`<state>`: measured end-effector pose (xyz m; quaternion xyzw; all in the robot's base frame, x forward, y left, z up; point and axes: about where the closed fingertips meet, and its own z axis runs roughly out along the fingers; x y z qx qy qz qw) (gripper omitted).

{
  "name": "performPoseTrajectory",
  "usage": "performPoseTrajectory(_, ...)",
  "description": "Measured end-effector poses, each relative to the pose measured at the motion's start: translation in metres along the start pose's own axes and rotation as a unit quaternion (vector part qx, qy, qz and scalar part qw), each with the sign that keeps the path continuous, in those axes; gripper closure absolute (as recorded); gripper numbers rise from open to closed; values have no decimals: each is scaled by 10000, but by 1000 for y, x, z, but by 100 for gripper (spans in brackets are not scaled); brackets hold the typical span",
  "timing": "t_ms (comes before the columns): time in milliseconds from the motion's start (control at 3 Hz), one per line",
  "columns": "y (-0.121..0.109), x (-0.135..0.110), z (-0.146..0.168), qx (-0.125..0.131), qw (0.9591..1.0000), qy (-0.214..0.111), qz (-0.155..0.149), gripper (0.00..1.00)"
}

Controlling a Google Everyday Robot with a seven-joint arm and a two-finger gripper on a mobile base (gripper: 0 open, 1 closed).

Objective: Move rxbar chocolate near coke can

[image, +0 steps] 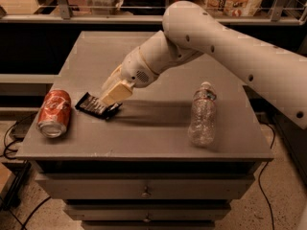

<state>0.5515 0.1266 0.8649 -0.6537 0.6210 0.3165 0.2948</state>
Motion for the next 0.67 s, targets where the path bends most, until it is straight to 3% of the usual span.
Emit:
performPoseTrajectory(333, 1, -2, 1, -20, 10000, -4, -9, 1)
performPoseTrajectory(667, 1, -2, 2, -26, 10000, -3, -12, 0)
